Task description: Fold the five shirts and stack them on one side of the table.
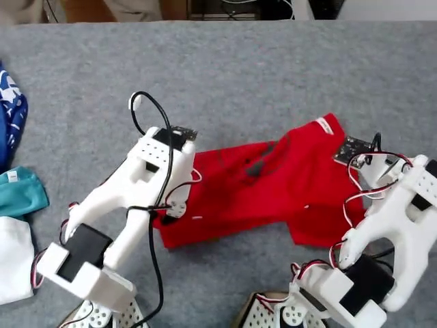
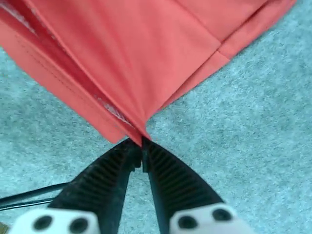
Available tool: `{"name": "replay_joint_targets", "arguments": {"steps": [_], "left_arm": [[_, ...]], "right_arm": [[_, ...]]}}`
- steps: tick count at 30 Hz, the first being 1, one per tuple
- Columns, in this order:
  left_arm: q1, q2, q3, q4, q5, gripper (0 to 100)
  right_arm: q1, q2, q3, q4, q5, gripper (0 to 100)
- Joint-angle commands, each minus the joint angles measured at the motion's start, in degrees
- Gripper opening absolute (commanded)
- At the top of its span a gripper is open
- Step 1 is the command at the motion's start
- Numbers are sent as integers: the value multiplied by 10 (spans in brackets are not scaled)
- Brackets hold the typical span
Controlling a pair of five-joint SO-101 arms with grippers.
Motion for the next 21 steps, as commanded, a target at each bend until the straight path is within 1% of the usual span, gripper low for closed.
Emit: {"name": "replay_joint_targets", "arguments": {"steps": [1, 11, 15, 18, 21], "left_arm": [[4, -31, 9, 4, -6, 19], [4, -33, 11, 4, -6, 19], [4, -30, 7, 4, -6, 19], [4, -33, 8, -15, -6, 21], [4, -33, 4, -15, -6, 24]], "right_arm": [[15, -33, 2, -10, 5, 5], [32, -33, 3, -14, 6, 5], [32, -33, 21, -38, 6, 5], [32, -35, 29, -46, 6, 5], [31, -36, 29, -41, 6, 8]]}}
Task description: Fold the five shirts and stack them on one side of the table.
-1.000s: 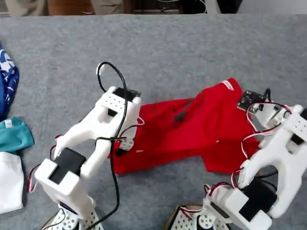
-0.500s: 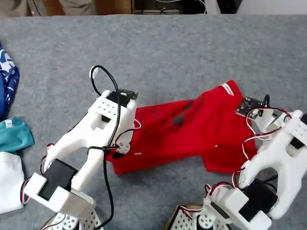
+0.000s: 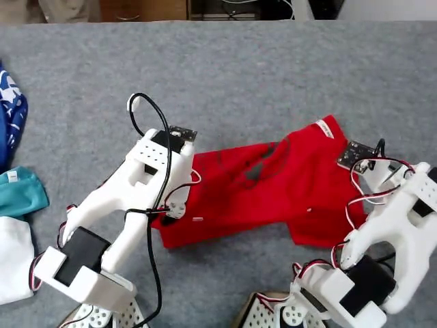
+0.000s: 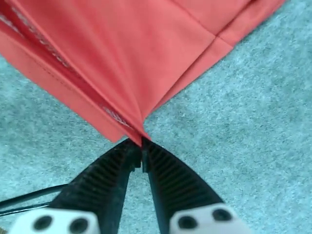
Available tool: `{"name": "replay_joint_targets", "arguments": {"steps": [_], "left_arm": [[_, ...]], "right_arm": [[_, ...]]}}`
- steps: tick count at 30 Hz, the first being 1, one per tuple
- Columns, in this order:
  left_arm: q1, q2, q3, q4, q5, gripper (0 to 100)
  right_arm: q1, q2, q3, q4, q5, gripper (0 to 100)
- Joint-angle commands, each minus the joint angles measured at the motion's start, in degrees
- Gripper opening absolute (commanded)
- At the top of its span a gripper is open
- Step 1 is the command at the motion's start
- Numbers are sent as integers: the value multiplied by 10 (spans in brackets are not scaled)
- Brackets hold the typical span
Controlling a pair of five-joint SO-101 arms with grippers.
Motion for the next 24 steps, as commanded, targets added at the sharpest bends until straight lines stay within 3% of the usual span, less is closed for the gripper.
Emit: {"name": "replay_joint_targets", "arguments": {"steps": [1, 7, 13, 19, 24], "left_arm": [[4, -22, -7, -3, -6, 40], [-4, -23, -41, 62, 8, 284], [-41, -22, -153, 112, 22, 282], [-114, -16, -265, 97, 25, 282], [-123, 19, -266, 10, 27, 281]], "right_arm": [[8, -36, 1, -9, 6, 9], [7, -38, -6, 26, 39, 60], [6, -38, -56, 79, 53, 255], [-41, -37, -155, 131, 2, 260], [-168, -22, -215, 129, -117, 260]]}}
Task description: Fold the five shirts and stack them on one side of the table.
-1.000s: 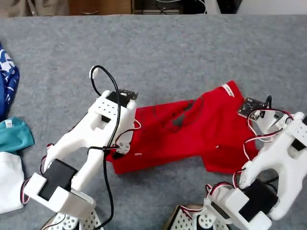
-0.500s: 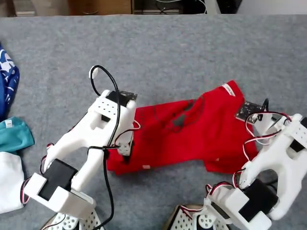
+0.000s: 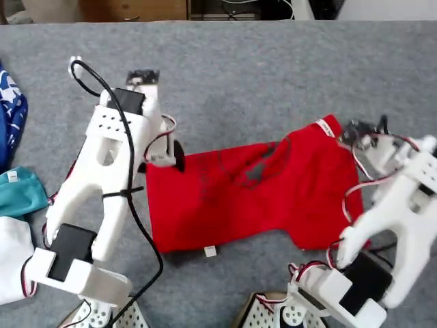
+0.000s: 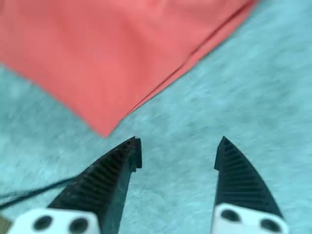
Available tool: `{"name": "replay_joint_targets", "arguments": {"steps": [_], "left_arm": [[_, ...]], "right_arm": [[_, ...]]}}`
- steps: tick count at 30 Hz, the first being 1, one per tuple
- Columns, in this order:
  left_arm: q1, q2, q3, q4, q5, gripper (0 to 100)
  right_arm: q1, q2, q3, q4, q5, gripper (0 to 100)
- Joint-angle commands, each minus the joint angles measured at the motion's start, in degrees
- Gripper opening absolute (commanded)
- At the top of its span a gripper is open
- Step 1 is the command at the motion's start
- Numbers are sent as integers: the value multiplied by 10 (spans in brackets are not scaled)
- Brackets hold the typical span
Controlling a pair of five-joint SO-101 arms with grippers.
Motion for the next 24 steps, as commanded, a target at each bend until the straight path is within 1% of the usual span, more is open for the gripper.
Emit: {"name": "replay_joint_targets", "arguments": {"steps": [1, 3, 5, 8, 10, 13, 15, 20, 24], "left_arm": [[-3, 25, -29, -47, 6, 281], [3, 57, -37, -62, 18, 261], [4, 87, -49, -72, 26, 209], [7, 126, -73, -72, 39, 91], [7, 145, -88, -71, 48, 18], [7, 168, -105, -70, 54, 30], [8, 180, -108, -76, 54, 21], [14, 233, -120, -108, 54, 19], [14, 288, -148, -115, 54, 19]], "right_arm": [[-111, -11, -59, -4, -91, 260], [-167, 16, -80, -27, -147, 255], [-205, 55, -106, -50, -193, 211], [-244, 121, -152, -59, -258, 88], [-252, 165, -188, -62, -293, 7], [-250, 225, -240, -78, -341, 19], [-249, 263, -265, -98, -358, 8], [-252, 372, -327, -138, -382, 5], [-247, 464, -393, -135, -382, 5]]}}
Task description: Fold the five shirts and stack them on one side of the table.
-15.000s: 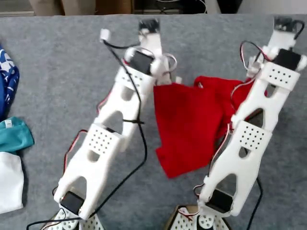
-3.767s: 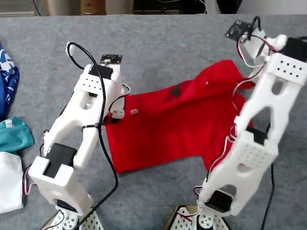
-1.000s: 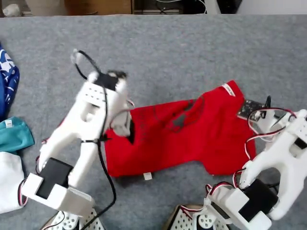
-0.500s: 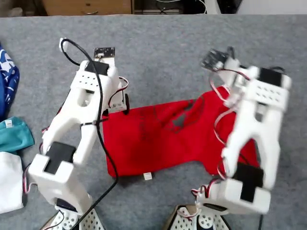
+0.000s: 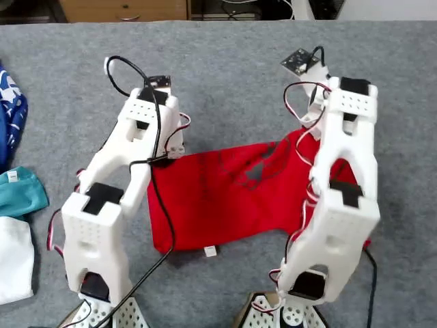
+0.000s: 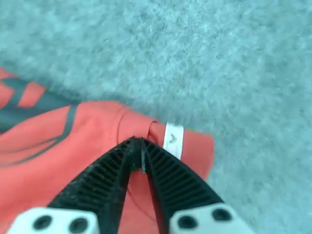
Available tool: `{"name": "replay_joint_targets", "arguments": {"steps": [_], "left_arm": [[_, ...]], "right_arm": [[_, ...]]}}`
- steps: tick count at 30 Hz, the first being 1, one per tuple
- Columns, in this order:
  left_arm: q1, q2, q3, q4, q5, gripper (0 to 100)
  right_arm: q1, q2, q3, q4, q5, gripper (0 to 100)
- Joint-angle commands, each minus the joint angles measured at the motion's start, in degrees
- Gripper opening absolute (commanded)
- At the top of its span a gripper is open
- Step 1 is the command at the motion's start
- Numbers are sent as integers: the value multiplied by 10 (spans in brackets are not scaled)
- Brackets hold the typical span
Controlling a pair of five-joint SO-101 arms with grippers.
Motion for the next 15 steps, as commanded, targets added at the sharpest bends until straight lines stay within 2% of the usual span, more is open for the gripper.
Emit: {"name": "replay_joint_targets", "arguments": {"steps": [1, 5, 10, 15], "left_arm": [[4, 32, -50, -6, 3, 19], [-5, 100, -97, -3, 3, 19], [-56, 170, -164, 3, 3, 19], [-86, 212, -252, 55, 0, 19]], "right_arm": [[-4, 62, -82, -8, -11, 5], [15, 117, -182, 34, -14, 5], [32, 193, -285, 67, -11, 5], [44, 260, -392, 104, -11, 5]]}}
